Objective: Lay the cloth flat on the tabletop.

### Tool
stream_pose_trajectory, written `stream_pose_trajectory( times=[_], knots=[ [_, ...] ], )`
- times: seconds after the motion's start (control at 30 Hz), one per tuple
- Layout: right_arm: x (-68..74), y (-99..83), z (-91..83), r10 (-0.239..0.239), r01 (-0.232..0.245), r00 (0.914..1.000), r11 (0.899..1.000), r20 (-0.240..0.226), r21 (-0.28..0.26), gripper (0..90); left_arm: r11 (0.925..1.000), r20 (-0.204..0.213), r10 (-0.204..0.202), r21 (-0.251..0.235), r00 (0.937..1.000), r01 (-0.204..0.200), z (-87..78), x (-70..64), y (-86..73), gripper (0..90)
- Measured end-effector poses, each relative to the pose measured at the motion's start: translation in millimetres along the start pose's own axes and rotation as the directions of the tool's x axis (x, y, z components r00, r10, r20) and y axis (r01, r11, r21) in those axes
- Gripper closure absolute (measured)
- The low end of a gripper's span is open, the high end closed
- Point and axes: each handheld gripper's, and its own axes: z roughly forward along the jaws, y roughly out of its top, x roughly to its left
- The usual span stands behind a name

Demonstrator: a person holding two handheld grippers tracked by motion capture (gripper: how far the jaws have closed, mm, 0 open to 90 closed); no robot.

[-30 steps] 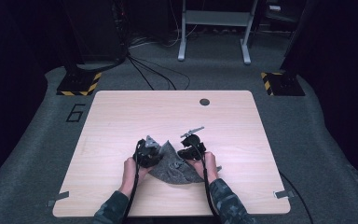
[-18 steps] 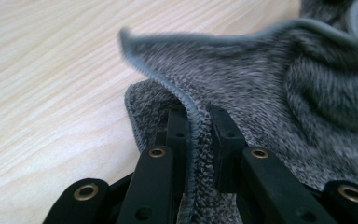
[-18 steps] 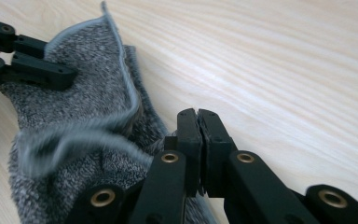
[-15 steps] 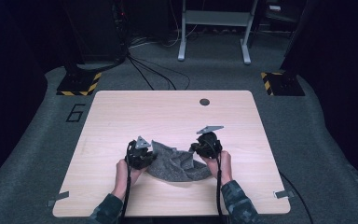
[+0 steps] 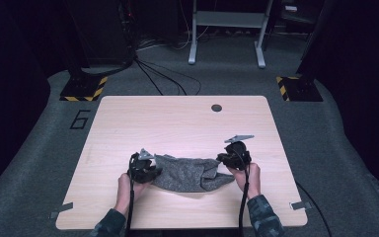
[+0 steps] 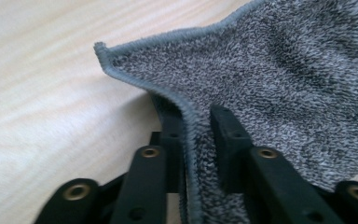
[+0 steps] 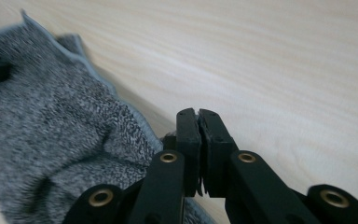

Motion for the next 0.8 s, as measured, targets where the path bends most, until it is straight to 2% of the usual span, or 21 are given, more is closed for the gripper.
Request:
stream_pose_trajectory(
  times=[0.03, 0.07, 0.13, 0.17, 0.2, 0.27, 0.3, 0.33, 0.4, 0.43, 0.53, 0.57, 0.63, 0.73, 0.8],
  knots=[
    [-2.2, -2.1, 3.9, 0.001, -0.001, 1.0000, 1.000, -0.003, 0.008, 82.2, 0.9996, 0.008, -0.029, 0.000, 0.9996, 0.029, 1.6, 2.1, -1.6, 69.4],
    [-4.0, -3.5, 6.1, 0.008, -0.008, 1.0000, 1.000, -0.006, 0.019, 79.3, 0.9997, 0.008, -0.023, 0.007, 0.9997, 0.023, 0.1, 4.5, -1.5, 65.5],
    [-6.3, -4.8, 6.9, 0.017, -0.017, 0.9999, 1.000, -0.002, 0.018, 77.4, 0.9993, 0.011, -0.036, 0.005, 0.9993, 0.036, -1.1, 5.5, -1.1, 58.1],
    [-9.4, -5.7, 6.6, 0.028, -0.028, 0.9996, 1.000, -0.007, 0.004, 75.1, 0.9988, 0.012, -0.049, -0.001, 0.9987, 0.049, -3.1, 7.2, -0.4, 58.1],
    [-15.5, -6.5, 1.3, 0.058, -0.058, 0.9981, 0.998, -0.018, -0.018, 70.5, 0.9983, 0.002, -0.057, -0.011, 0.9984, 0.057, -5.9, 10.3, 1.4, 49.0],
    [-18.6, -6.6, -0.7, 0.051, -0.052, 0.9984, 0.998, -0.022, -0.032, 69.3, 0.9980, -0.007, -0.062, -0.012, 0.9981, 0.062, -7.2, 12.5, 2.7, 44.4],
    [-23.2, -6.7, -7.6, 0.079, -0.081, 0.9962, 0.996, -0.035, -0.049, 66.4, 0.9973, -0.018, -0.072, -0.020, 0.9973, 0.071, -8.2, 16.9, 5.9, 42.6],
    [-24.1, -6.5, -9.3, 0.084, -0.086, 0.9957, 0.995, -0.039, -0.053, 66.2, 0.9968, -0.027, -0.077, -0.022, 0.9967, 0.076, -7.9, 19.1, 7.6, 41.5],
    [-25.9, -6.6, -10.9, 0.076, -0.079, 0.9963, 0.995, -0.039, -0.060, 65.1, 0.9970, -0.022, -0.077, -0.013, 0.9968, 0.076, -7.4, 22.0, 9.7, 38.7],
    [-26.2, -7.1, -11.7, 0.075, -0.078, 0.9954, 0.996, -0.060, -0.051, 62.7, 0.9969, -0.033, -0.079, -0.008, 0.9963, 0.079, -4.1, 26.1, 13.9, 37.1],
    [-24.7, -7.8, -9.0, 0.053, -0.056, 0.9961, 0.998, -0.070, -0.034, 59.9, 0.9977, -0.036, -0.067, 0.007, 0.9971, 0.067, 0.1, 29.4, 18.5, 35.9],
    [-20.4, -8.9, -6.3, 0.039, -0.039, 0.9937, 0.999, -0.105, -0.005, 57.5, 0.9976, -0.034, -0.066, 0.018, 0.9972, 0.067, 4.9, 32.0, 23.0, 35.8],
    [-18.9, -9.2, -5.2, 0.034, -0.034, 0.9932, 0.999, -0.112, 0.002, 56.6, 0.9974, -0.032, -0.068, 0.023, 0.9972, 0.069, 7.1, 33.3, 25.3, 35.7],
    [-12.7, -11.4, 2.8, 0.000, 0.005, 0.9887, 0.999, -0.150, 0.032, 52.3, 0.9974, -0.044, -0.054, 0.045, 0.9975, 0.056, 17.8, 35.6, 31.0, 36.0],
    [-10.8, -11.7, 4.7, -0.005, 0.013, 0.9888, 0.999, -0.149, 0.051, 50.1, 0.9975, -0.053, -0.040, 0.056, 0.9978, 0.043, 20.6, 36.2, 31.8, 37.0]
  ],
)
